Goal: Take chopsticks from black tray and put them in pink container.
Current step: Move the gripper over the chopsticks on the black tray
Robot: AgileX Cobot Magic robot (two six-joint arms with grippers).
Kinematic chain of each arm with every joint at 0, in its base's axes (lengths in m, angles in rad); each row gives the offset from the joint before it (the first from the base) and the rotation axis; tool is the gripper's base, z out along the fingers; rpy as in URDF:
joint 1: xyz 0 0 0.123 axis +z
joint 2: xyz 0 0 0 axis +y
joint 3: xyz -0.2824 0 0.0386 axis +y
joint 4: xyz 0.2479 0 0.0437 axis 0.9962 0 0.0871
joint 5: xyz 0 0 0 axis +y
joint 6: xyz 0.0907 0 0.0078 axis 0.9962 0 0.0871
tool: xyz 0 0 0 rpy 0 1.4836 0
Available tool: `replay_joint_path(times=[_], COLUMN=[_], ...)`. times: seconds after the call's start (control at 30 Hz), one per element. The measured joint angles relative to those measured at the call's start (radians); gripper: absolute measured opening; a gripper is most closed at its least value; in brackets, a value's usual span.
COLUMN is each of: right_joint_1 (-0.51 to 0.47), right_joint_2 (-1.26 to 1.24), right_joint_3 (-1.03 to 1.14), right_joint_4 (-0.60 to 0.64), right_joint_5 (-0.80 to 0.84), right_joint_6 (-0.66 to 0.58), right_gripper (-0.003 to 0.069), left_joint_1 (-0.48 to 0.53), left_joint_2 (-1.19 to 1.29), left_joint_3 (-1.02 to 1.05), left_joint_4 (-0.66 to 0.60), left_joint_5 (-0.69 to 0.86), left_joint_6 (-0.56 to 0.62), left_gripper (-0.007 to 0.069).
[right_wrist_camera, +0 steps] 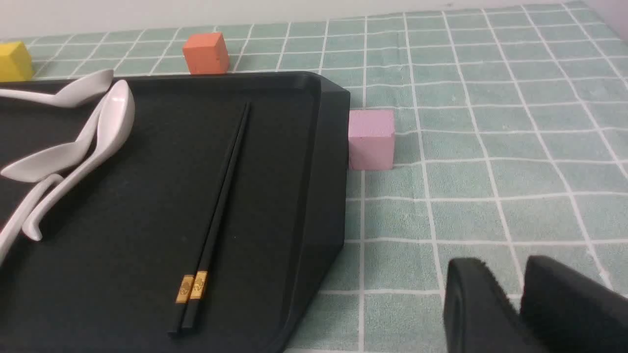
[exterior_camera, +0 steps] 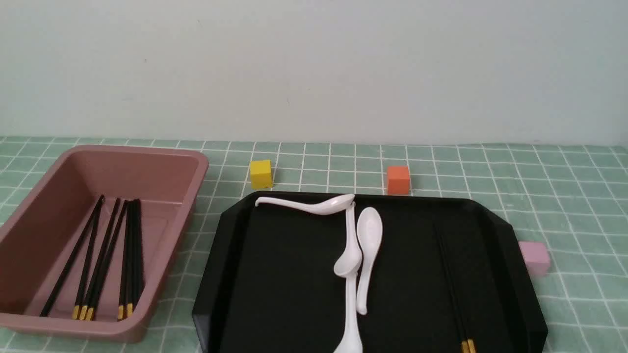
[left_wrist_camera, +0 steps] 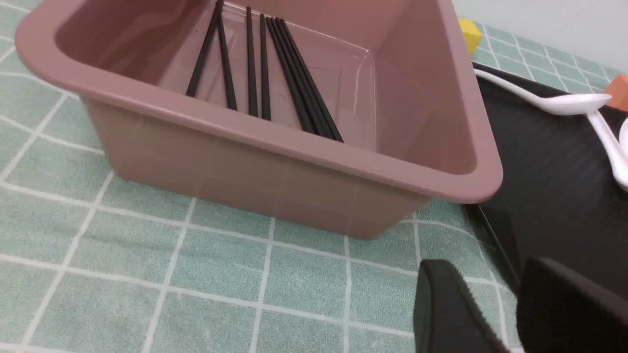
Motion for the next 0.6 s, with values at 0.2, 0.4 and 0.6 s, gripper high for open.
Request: replay_joint_path(times=[0.2, 0.4, 0.6], right_joint_1=[0.0, 0.0, 0.0], right_joint_2=[0.0, 0.0, 0.0], right_joint_3=[0.0, 0.0, 0.0], right_joint_4=[0.0, 0.0, 0.0], right_joint_5=[0.0, 0.0, 0.0], right_joint_6=[0.0, 0.0, 0.0], right_gripper=[0.0185, 0.0188, 0.0192], left_joint_1=[0.0, 0.0, 0.0], left_joint_2=[0.0, 0.0, 0.0], left_joint_3=[0.0, 0.0, 0.0], left_joint_4=[0.0, 0.0, 0.0], left_joint_5=[0.0, 0.0, 0.0], left_joint_6=[0.0, 0.0, 0.0], left_gripper=[0.0239, 0.0239, 0.0239])
